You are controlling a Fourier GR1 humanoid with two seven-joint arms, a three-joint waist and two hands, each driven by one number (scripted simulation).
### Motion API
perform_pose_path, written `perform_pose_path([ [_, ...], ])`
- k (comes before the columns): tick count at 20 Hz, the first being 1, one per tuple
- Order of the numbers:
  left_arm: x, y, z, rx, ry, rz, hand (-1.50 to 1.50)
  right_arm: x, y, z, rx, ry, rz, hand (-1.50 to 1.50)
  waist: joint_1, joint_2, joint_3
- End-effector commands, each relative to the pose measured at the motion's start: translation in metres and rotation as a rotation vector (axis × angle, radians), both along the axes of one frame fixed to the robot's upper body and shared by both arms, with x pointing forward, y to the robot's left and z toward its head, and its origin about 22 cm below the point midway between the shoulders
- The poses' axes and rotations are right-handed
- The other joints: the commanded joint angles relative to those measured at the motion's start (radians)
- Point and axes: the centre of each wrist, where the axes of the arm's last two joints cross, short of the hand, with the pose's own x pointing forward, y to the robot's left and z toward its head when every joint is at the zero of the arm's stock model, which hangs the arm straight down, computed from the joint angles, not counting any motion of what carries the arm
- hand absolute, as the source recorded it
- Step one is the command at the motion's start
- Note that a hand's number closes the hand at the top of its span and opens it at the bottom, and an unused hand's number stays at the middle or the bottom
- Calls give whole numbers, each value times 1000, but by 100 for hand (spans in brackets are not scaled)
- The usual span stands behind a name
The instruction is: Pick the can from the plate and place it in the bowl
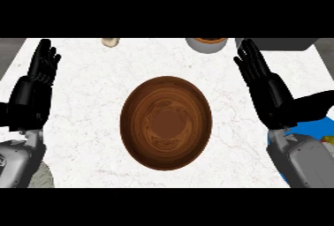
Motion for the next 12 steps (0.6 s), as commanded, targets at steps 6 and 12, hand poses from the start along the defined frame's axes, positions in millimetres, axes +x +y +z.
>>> perform_pose_path([
  [6,-21,29,-51,-34,350,-10,0,-31,-138,-55,-49,180,-818,150,-114,-43,-9],
  [12,-33,38,-51,-84,449,-140,0,-91,-140,-104,-462,31,-988,-150,-54,-57,-9],
])
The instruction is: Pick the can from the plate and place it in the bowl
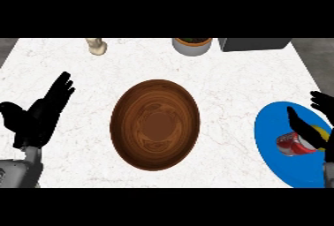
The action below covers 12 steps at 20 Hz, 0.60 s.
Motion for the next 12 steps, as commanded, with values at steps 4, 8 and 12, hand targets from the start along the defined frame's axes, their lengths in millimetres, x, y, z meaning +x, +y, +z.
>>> perform_pose_path([
  [4,7,-3,-2,-43,62,-88,0,-54,41,-27,-227,-136,-146,-150,44,-6,3],
  [8,11,20,9,-25,65,-85,0,-68,24,-3,-315,13,-193,-150,40,-5,-3],
  [12,8,7,4,-25,60,-90,0,-74,4,12,-340,266,-240,-150,50,-3,-6],
])
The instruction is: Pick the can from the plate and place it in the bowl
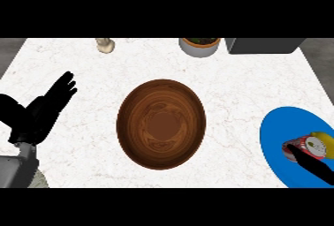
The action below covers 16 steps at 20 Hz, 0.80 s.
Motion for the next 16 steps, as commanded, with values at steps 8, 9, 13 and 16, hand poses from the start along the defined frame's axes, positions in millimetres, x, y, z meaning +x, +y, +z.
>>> perform_pose_path([
  [8,1,-5,-6,-2,15,-40,0,15,16,88,-36,522,-97,-150,43,4,0],
  [9,6,-13,6,13,-6,-34,0,17,24,101,-30,545,-93,-150,42,2,2],
  [13,9,-24,2,-8,1,-71,0,38,46,141,-7,617,-84,-150,51,6,3],
  [16,16,-6,5,10,-3,-54,0,52,44,140,-28,727,-119,-150,56,11,2],
])
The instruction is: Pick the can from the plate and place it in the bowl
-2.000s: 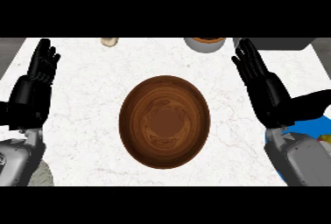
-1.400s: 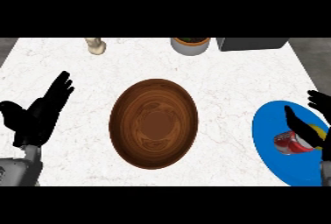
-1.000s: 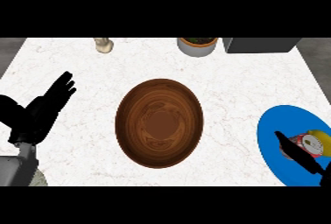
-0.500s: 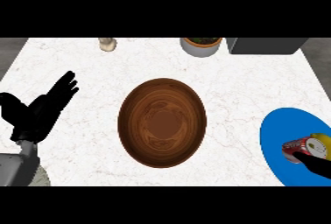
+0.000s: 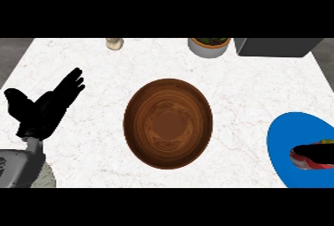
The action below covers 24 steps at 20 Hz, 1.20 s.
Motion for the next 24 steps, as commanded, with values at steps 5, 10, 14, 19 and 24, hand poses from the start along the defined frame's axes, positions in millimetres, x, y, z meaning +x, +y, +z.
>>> perform_pose_path([
  [5,10,-4,-5,-9,12,13,0,23,14,14,13,280,-131,-150,-12,1,2],
  [10,-6,8,-8,8,11,5,0,32,11,20,24,323,-135,-150,-7,-6,2],
  [14,1,22,1,-2,5,27,0,38,6,12,14,383,-149,-150,-15,-5,2],
  [19,-9,5,-17,-3,10,24,0,39,1,6,3,446,-154,-150,-20,-6,3],
  [24,-9,25,-8,2,20,26,0,44,3,-2,11,439,-176,-150,-19,-6,4],
])
